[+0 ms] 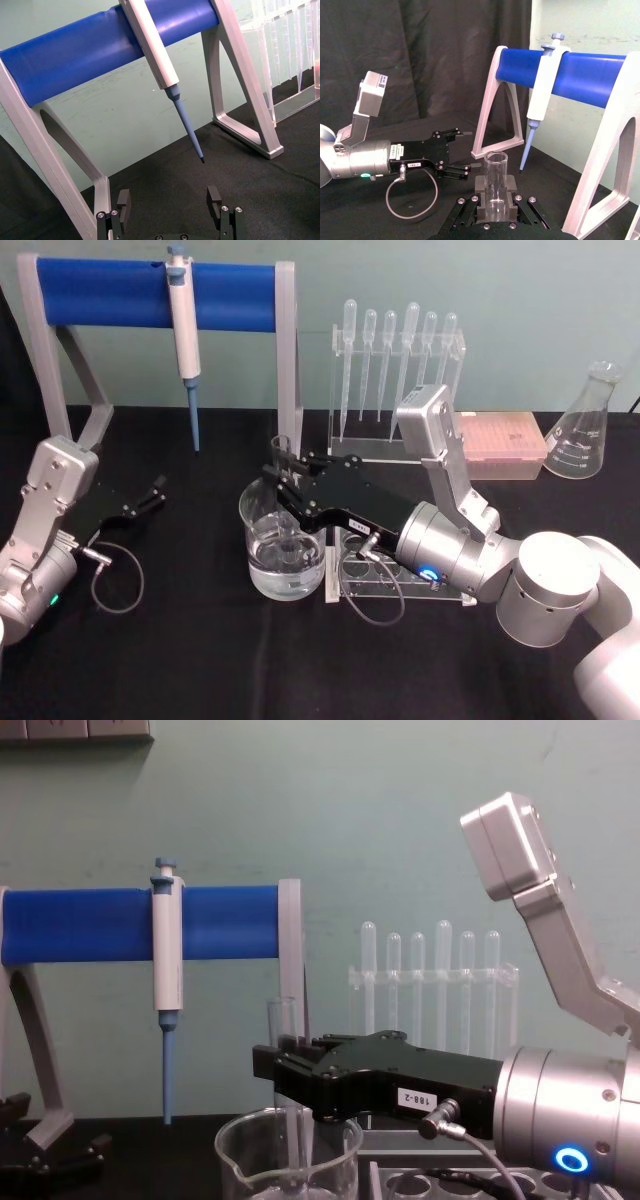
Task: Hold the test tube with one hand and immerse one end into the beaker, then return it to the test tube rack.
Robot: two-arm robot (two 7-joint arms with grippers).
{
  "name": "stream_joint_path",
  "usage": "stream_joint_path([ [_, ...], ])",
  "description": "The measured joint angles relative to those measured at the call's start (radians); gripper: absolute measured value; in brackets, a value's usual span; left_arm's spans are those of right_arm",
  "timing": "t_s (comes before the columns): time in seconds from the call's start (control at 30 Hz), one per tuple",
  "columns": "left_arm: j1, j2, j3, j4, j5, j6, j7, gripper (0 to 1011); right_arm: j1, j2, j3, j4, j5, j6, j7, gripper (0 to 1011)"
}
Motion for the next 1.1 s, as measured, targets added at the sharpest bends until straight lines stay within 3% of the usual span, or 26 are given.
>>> stream_joint_path([
  [1.1,0.0,0.0,0.0,0.0,0.0,0.0,0.0,1000,0.0,0.0,0.0,0.0,0.0,0.0,0.0,224],
])
